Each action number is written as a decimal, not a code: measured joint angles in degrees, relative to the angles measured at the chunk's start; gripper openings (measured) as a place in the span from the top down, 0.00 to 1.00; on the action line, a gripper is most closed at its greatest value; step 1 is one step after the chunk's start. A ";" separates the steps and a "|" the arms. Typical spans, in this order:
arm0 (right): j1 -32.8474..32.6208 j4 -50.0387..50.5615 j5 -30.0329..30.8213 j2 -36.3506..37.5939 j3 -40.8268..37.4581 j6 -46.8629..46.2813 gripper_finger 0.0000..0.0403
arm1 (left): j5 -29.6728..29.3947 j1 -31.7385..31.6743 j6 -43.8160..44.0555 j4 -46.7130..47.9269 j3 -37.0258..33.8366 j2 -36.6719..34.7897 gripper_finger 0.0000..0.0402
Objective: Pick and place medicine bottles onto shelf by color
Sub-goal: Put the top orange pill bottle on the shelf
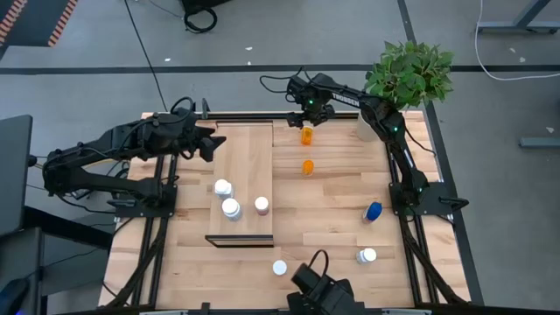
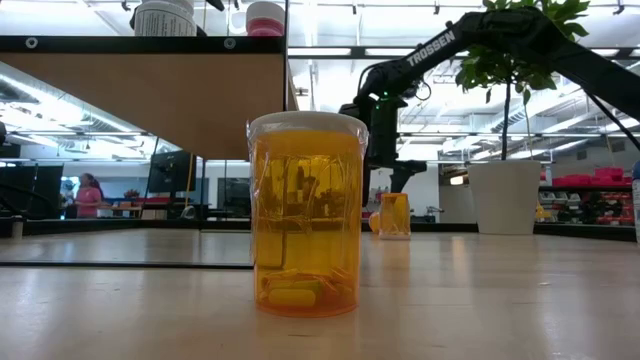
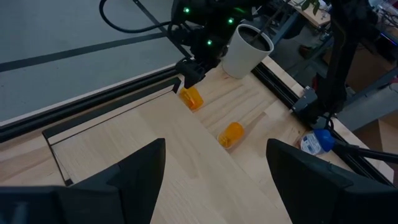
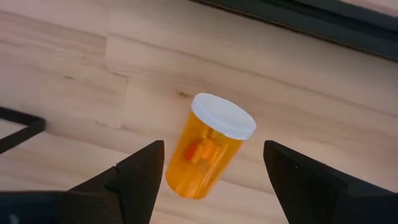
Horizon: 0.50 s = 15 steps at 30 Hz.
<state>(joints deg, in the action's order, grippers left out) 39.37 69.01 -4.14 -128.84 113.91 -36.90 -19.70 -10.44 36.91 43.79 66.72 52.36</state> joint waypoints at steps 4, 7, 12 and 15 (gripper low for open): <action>-1.12 0.19 -0.42 0.00 0.00 -3.32 0.30 | 0.00 0.00 0.00 0.00 0.00 0.00 0.29; -1.99 0.20 -0.37 0.00 0.00 -5.24 0.30 | 0.00 0.00 0.02 0.00 0.00 0.00 0.29; -2.46 0.19 1.46 0.00 0.00 -7.65 0.30 | 0.00 0.00 0.02 0.00 0.00 0.00 0.29; -2.44 0.25 2.26 0.02 0.00 -8.21 0.31 | 0.00 0.00 0.02 -0.01 0.00 0.00 0.29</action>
<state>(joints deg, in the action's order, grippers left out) 36.93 69.25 -1.88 -128.81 113.91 -45.11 -19.70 -10.44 36.93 43.78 66.72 52.36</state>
